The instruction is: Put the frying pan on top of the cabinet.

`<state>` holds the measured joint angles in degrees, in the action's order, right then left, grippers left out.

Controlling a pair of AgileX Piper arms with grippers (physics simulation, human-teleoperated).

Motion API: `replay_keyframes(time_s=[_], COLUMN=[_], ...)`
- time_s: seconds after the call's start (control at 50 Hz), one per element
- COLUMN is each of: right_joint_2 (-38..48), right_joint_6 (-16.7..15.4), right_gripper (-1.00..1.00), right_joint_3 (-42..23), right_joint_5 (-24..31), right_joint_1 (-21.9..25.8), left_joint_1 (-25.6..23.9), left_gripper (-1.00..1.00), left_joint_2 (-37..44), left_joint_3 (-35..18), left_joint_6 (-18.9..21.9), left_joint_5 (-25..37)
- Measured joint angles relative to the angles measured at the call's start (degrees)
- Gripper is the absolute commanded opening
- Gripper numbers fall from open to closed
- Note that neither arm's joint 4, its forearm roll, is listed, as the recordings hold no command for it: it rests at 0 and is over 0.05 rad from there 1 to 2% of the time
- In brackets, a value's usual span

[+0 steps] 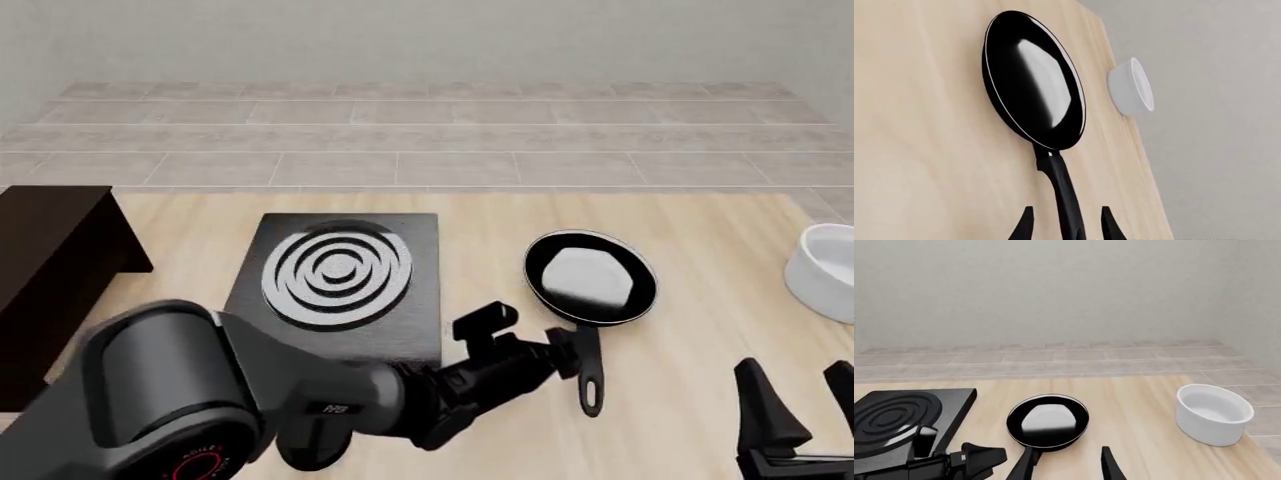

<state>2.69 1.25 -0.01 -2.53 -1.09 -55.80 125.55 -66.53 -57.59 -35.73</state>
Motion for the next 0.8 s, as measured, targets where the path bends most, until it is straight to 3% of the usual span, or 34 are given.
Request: replay_keyframes(time_s=[0.8], right_joint_2=[2.0], right_joint_6=[0.1], right_gripper=[1.00], right_joint_3=[0.0], right_joint_5=[-1.7], right_joint_1=[0.0], left_joint_1=[-1.6], left_gripper=[1.00], left_joint_2=[5.5], left_joint_3=[-5.0], left_joint_6=[-2.0], left_joint_5=[-1.3])
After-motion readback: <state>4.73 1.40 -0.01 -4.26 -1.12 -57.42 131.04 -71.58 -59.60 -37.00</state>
